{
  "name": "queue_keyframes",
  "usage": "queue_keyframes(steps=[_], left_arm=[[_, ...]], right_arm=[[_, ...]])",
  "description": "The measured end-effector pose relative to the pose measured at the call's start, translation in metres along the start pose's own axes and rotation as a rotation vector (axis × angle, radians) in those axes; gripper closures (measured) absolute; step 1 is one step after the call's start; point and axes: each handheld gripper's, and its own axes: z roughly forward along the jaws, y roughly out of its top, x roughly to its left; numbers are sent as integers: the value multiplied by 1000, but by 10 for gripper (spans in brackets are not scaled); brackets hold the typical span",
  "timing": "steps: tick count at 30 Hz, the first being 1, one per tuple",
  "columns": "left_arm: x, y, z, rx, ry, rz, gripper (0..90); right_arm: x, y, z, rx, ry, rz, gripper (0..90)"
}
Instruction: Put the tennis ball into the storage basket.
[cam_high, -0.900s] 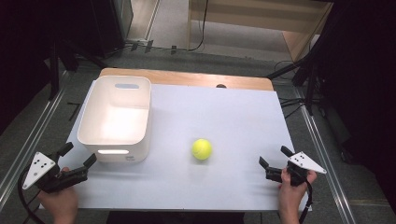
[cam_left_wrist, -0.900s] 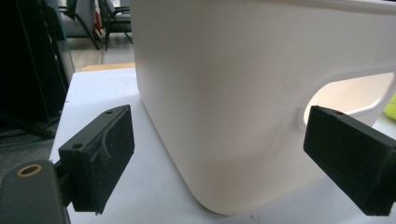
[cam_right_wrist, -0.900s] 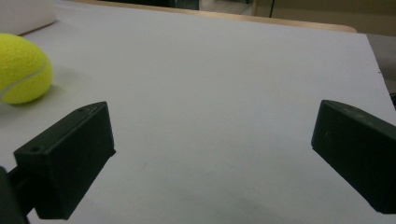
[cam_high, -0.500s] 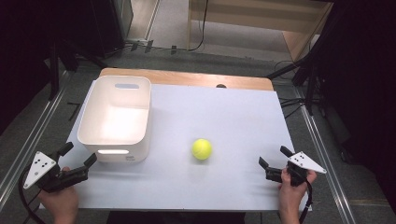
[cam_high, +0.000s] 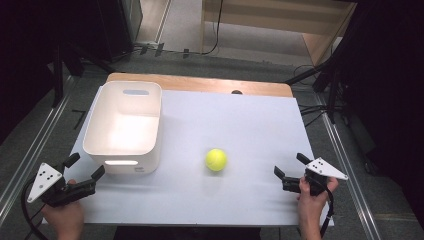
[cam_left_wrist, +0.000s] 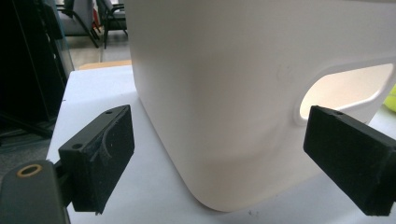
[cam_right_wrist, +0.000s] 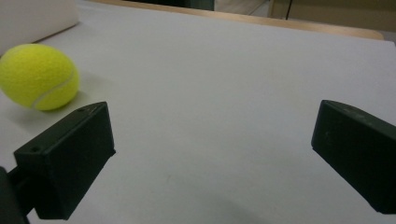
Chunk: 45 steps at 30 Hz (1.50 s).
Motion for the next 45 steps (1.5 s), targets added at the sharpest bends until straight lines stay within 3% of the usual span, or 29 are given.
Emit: queue_keyframes(steps=[19, 27, 38, 45], left_arm=[[0, 0, 2, 9, 5, -6, 85], [1, 0, 1, 6, 1, -15, 85], [1, 0, 1, 3, -2, -17, 85], [2, 0, 1, 1, -3, -20, 85]], right_arm=[[20, 29, 13, 80, 70, -76, 0], [38, 46, 34, 146, 122, -151, 0], [55, 60, 62, 213, 189, -185, 0], [64, 66, 71, 242, 201, -204, 0]])
